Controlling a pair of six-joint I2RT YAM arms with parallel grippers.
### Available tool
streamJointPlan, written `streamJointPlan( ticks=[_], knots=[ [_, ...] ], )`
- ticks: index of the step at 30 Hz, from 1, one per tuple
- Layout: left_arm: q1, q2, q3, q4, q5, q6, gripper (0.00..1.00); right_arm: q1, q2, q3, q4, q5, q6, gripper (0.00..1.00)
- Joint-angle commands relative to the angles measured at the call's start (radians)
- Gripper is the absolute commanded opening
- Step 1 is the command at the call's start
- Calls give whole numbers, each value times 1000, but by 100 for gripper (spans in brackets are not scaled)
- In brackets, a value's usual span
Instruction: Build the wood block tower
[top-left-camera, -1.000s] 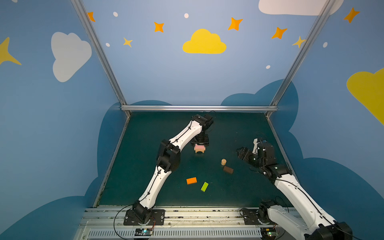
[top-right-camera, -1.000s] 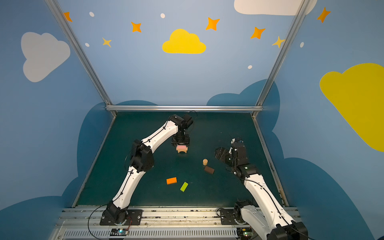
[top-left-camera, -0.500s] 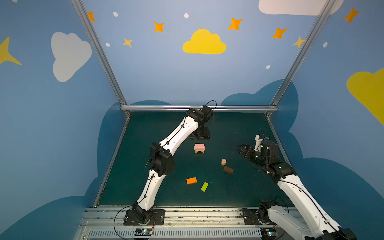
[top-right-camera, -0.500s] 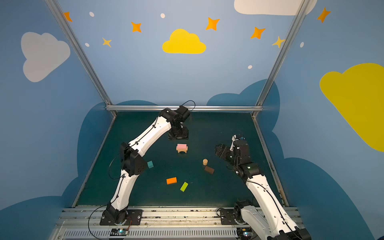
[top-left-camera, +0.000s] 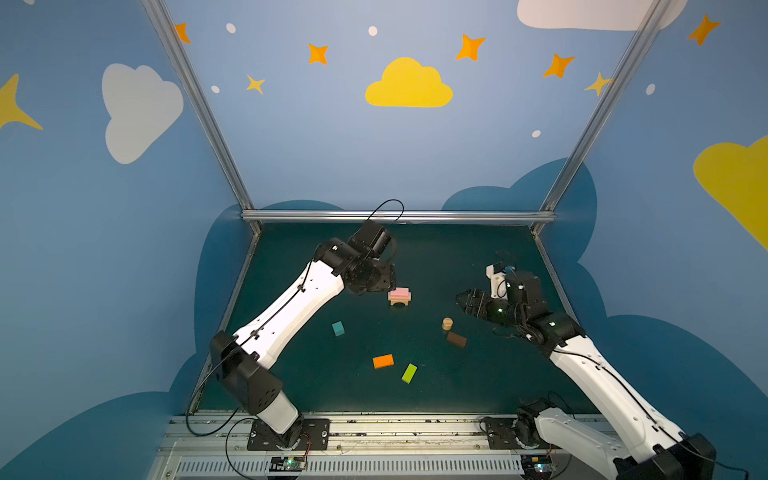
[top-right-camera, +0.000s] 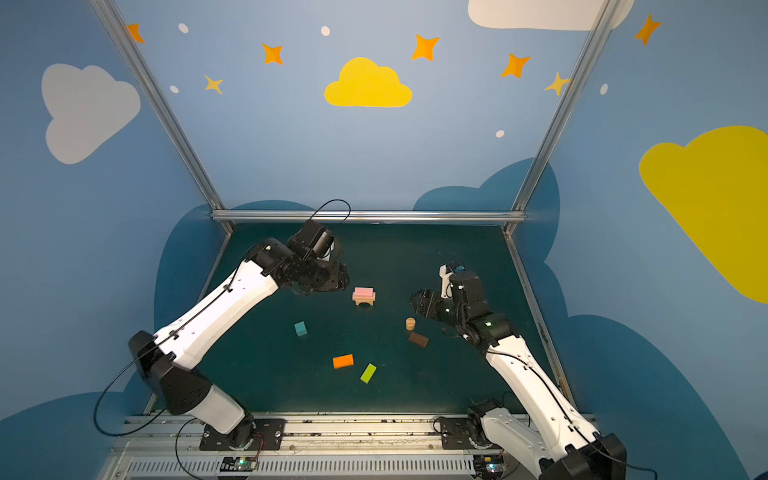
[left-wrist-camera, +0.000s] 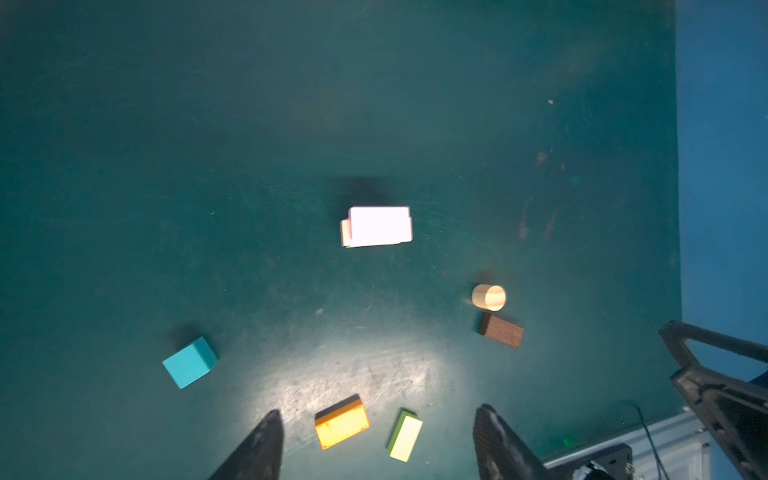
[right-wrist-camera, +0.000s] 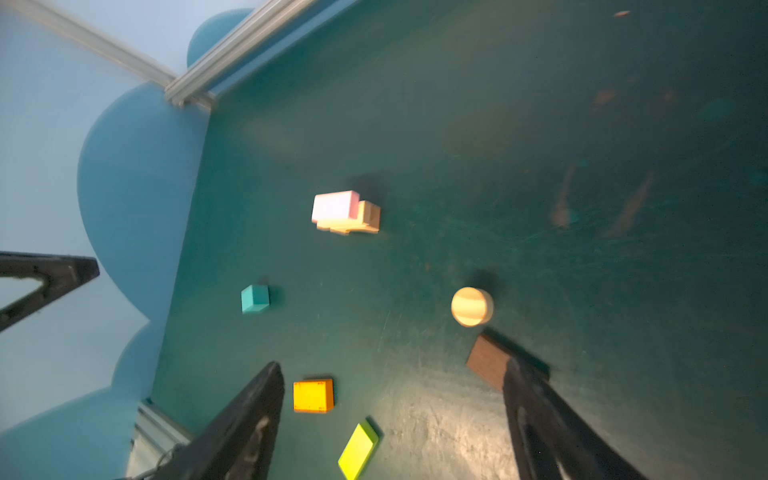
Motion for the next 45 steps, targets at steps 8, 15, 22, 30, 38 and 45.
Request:
streamJointPlan(
  ticks=[8, 15, 22, 30, 38, 45],
  knots=[
    [32, -373, -403, 201, -137, -29, 72, 343, 253, 164, -198, 221, 6, 81],
    [55, -549, -514, 188, -160, -17, 73, 533, 446, 294, -261, 360, 82, 83],
    [75, -608, -561, 170, -162, -16, 74, 542, 548, 371, -300, 370, 127, 83],
    [100, -595, -555, 173, -158, -7, 76, 469, 546, 356, -332, 439, 261, 84],
    [134, -565, -522, 147, -140, 41, 77, 419, 585, 408, -335, 415, 268, 83],
    [170, -596, -522, 121, -124, 73, 78, 479, 681, 491, -367, 352, 215, 79]
  ],
)
